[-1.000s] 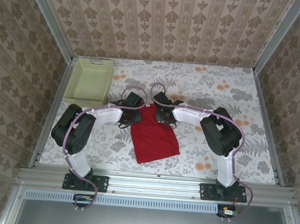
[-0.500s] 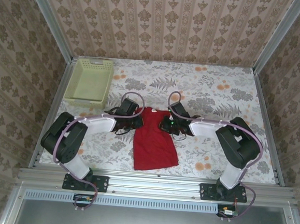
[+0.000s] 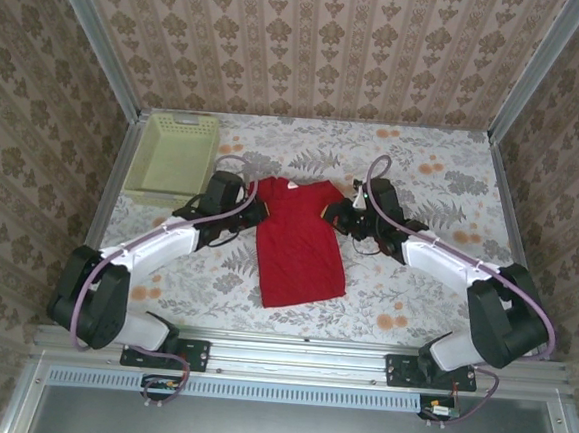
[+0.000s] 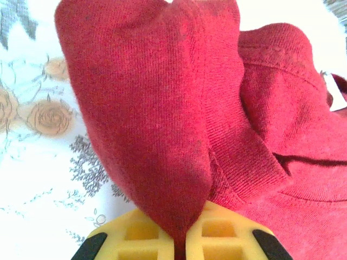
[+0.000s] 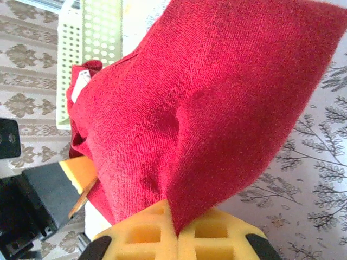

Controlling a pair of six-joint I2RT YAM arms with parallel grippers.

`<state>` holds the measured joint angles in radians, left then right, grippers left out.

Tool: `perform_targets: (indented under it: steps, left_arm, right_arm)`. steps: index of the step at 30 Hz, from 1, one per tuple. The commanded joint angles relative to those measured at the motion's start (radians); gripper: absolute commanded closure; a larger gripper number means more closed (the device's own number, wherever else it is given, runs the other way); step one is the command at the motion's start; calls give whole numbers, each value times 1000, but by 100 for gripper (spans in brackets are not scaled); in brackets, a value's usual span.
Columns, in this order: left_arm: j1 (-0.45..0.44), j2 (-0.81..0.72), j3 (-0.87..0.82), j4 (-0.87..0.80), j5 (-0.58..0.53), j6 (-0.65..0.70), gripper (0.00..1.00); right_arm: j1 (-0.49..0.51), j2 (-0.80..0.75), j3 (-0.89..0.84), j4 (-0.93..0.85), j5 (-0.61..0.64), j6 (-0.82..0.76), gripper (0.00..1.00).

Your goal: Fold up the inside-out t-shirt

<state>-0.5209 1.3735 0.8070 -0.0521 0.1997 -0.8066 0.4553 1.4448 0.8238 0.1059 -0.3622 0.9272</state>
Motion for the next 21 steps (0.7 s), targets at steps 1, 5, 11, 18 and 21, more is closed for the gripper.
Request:
perform_targets:
  steps: [1, 5, 11, 18, 21]
  left_arm:
    - [21, -32, 85, -46, 10, 58, 100]
    - [53, 0, 172, -66, 30, 85, 100]
    - [162, 156, 411, -34, 96, 137, 100]
    - [183, 265, 545, 4, 193, 193, 100]
    - [125, 185, 358, 83, 178, 204, 100]
  right_arm:
    - [-30, -39, 38, -3, -26, -11, 100]
    - [-81, 8, 123, -4, -54, -6, 100]
    - [-127, 213, 416, -49, -48, -72, 100]
    - [-158, 364, 532, 9, -67, -85, 100]
    - [-146, 320, 389, 76, -66, -117, 100]
